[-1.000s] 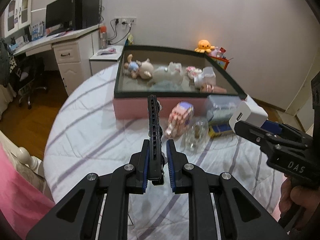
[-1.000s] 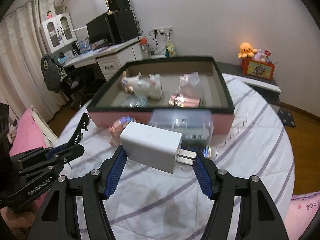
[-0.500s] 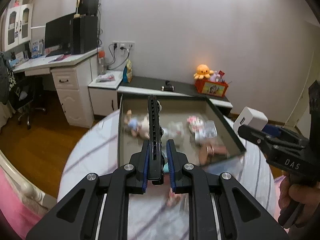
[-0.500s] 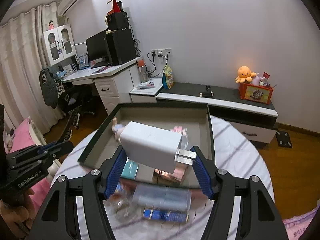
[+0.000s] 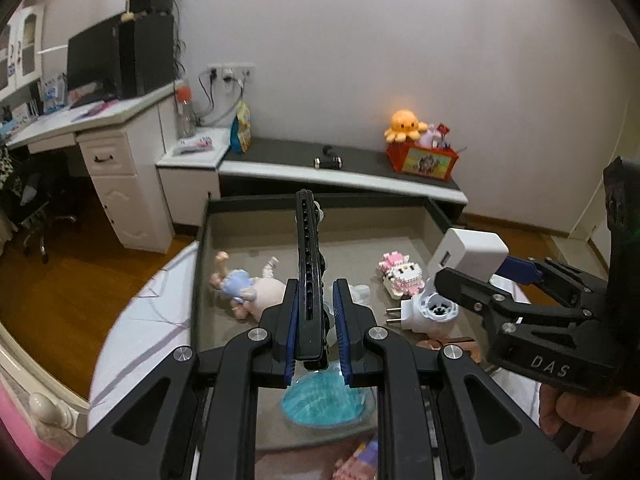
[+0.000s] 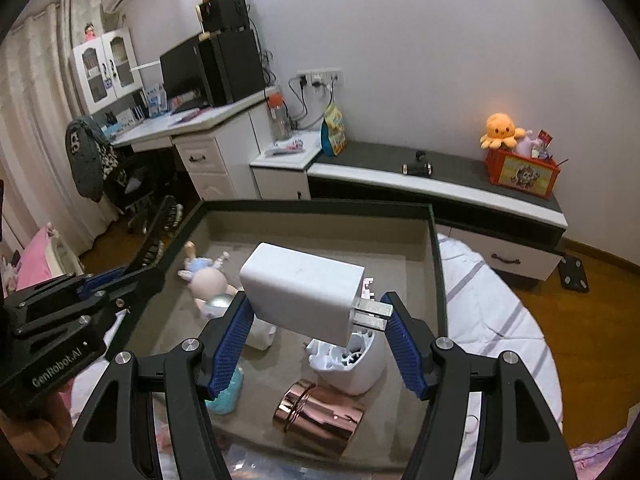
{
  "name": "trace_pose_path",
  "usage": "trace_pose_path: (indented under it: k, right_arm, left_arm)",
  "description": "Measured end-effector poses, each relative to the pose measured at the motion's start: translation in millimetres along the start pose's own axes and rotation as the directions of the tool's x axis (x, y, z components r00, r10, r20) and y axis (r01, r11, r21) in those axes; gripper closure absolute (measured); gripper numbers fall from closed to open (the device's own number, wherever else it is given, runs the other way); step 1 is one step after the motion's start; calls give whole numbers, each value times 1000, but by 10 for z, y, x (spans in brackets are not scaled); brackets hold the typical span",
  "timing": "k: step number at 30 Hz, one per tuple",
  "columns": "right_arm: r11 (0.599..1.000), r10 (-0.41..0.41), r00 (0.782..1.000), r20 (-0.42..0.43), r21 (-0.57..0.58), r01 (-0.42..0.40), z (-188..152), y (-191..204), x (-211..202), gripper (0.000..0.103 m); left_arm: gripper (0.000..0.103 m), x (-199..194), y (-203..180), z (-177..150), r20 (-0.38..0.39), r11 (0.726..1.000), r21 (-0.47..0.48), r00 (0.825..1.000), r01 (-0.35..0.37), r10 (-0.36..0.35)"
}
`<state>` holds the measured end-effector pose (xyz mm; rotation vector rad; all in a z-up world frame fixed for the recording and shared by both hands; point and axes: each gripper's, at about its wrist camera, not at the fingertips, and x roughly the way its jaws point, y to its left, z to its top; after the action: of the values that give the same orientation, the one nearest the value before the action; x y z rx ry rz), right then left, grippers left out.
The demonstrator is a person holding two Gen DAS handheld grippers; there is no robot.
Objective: Organize rigid objects
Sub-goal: 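Lower the hair clip and white charger into the box, open both tools, then withdraw both tools and move toward the pink block cat and plastic case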
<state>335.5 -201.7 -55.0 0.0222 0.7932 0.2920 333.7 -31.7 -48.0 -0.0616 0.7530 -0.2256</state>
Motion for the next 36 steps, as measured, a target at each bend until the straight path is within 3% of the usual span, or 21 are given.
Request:
trace_pose_path:
  k: [6,8,10,12,14,15,23,36]
  right_arm:
    - [1000,-16,998,-54,1,16,-26,-39,237,35]
    - [1000,-8,998,-55,5,8,-30,-44,236,26]
    - [1000,0,999,-44,21,0,-36,-80,195,20]
    - [999,-22,999,-38,33,24,-41,-111,143,17]
    - [997,-54,998,-37,44,55,-49,-139,100,11]
    - [997,-57,998,-28,52,58,-57,-147,58,0]
    - [992,-25,998,51,122,19,-136,-99,-349,0]
    - [991,-66,983,174,128,44,-441,134,-1214,0]
  left_arm:
    - [82,328,0,-14,-62,1000,1,998,-13,13]
    - [57,321,25,-36,-58,1000,3,998,-28,28]
    - [18,280,66,-58,-42,997,-5,996,-76,76]
    - [0,200,127,-73,-20,995,-25,995,-100,100]
    - [0,99,167,-95,2,994,-38,995,-104,105]
    - [0,59,184,-105,5,993,-34,994,-111,111]
    - [0,-340,229,-232,45,988,-42,987,-151,153]
    - [0,-1110,102,-518,113,985,-39,979,-166,169]
